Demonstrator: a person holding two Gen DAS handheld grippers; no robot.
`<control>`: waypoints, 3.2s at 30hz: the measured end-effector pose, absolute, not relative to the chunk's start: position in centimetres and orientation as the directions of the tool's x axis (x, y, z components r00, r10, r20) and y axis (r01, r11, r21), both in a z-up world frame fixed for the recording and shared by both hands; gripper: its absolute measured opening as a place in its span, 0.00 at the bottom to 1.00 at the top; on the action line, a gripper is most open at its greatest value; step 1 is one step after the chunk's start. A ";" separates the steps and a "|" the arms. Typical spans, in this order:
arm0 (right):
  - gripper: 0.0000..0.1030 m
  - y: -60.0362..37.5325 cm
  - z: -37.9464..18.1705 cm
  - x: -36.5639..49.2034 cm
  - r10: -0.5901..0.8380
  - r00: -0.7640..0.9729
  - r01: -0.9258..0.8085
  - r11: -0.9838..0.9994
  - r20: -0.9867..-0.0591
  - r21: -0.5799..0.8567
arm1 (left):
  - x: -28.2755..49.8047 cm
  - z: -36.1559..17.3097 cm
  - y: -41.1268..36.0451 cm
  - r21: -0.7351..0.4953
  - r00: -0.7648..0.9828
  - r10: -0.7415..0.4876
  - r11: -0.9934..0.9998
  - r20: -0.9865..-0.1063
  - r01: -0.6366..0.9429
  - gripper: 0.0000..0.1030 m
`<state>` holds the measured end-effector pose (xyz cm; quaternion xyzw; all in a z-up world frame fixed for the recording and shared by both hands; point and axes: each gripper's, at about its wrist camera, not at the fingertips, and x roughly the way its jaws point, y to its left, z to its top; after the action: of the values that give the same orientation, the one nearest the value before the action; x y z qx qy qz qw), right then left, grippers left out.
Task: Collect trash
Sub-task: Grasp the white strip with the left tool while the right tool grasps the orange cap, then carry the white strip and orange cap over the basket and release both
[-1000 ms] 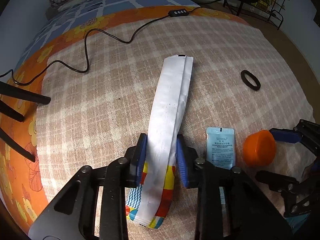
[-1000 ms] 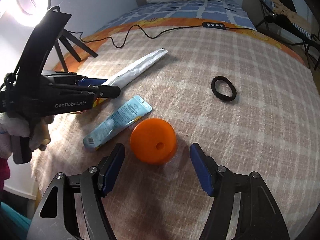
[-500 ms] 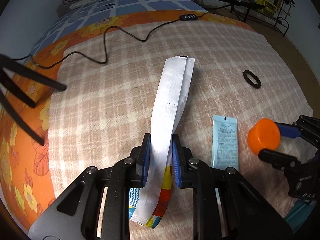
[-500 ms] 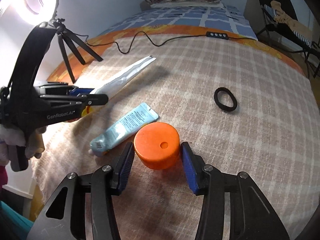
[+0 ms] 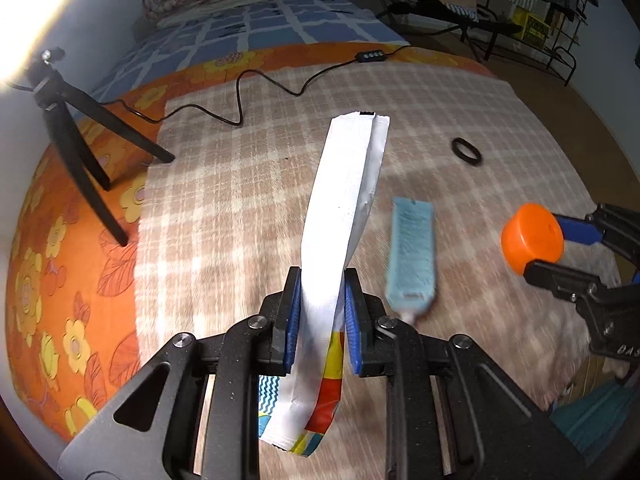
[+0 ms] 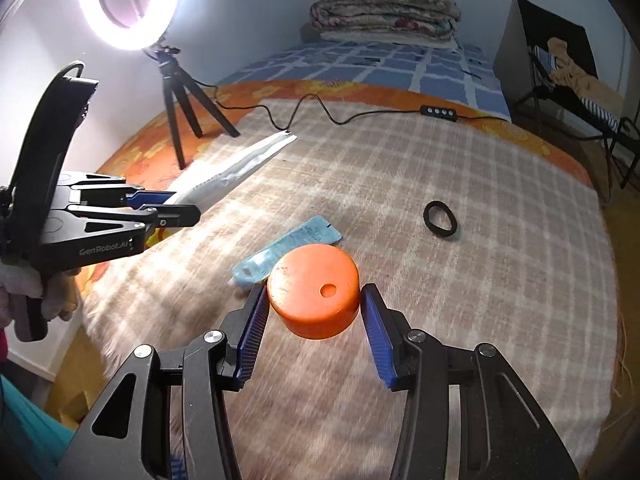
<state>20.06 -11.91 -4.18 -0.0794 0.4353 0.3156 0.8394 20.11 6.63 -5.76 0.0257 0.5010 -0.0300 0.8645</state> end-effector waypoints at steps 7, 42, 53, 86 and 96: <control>0.44 -13.5 -2.2 16.3 0.478 0.444 -0.629 0.768 -0.758 0.117 | 15.7 -3.5 4.9 0.000 0.523 -0.049 0.996 -0.851 0.093 0.18; 0.44 -19.6 -3.7 -0.6 0.543 0.332 -0.701 0.689 -0.771 0.183 | -5.5 -7.8 -2.6 -0.131 0.435 -0.169 0.985 -0.884 0.116 0.18; 0.44 -19.1 -6.7 -3.1 0.511 0.273 -0.716 0.674 -0.815 0.182 | -8.6 -11.8 -3.6 -0.156 0.341 -0.186 0.981 -0.922 0.113 0.18; 0.45 -18.2 -12.3 -3.8 0.431 0.170 -0.698 0.688 -0.886 0.200 | -8.3 -16.1 -3.9 -0.152 0.244 -0.172 0.983 -0.954 0.100 0.23; 0.60 -18.1 -12.9 -3.5 0.403 0.171 -0.682 0.707 -0.899 0.188 | -8.0 -15.9 -4.1 -0.134 0.262 -0.155 0.986 -0.953 0.094 0.46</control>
<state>-3.51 -18.10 -12.93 -0.1304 0.5341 0.3598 0.7538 -8.02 -4.11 -15.87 -0.0250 0.6024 -0.0784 0.7939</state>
